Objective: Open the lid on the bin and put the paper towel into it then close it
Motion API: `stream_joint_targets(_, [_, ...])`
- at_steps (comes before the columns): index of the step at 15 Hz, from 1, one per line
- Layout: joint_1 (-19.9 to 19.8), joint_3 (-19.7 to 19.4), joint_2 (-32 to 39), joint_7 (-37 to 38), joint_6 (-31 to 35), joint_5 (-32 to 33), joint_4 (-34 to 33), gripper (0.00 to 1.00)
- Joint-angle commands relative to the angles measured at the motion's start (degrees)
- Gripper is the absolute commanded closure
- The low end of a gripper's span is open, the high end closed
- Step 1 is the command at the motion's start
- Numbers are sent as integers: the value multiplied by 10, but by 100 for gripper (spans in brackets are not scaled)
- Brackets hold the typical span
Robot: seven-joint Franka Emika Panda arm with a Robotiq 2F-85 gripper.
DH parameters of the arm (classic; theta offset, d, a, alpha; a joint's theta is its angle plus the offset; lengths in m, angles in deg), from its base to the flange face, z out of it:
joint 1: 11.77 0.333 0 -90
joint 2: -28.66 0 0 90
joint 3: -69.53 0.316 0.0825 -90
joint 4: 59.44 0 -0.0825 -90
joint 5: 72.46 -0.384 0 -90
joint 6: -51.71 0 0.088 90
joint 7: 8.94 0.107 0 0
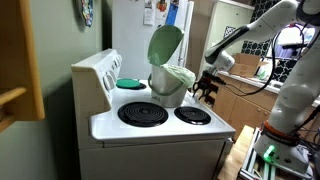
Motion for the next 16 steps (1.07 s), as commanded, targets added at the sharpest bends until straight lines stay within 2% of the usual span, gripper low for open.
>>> stream_joint_targets(1, [-6,-5,-4,19,-20,32,-6,84])
stream_joint_targets(3, [-11,-8,-9,28,-32,54,-9,99])
stream_joint_targets(6, [-15,-10,-32,43,-49,87,-14,100])
stream_joint_targets(7, [-13,-9,-48,36,-35,94,-11,99])
stream_joint_targets(12, [-1,-18,-150,-16,-56,64,-26,97])
stream_joint_targets(16, [5,-29,-210,-38,-48,51,-68,98])
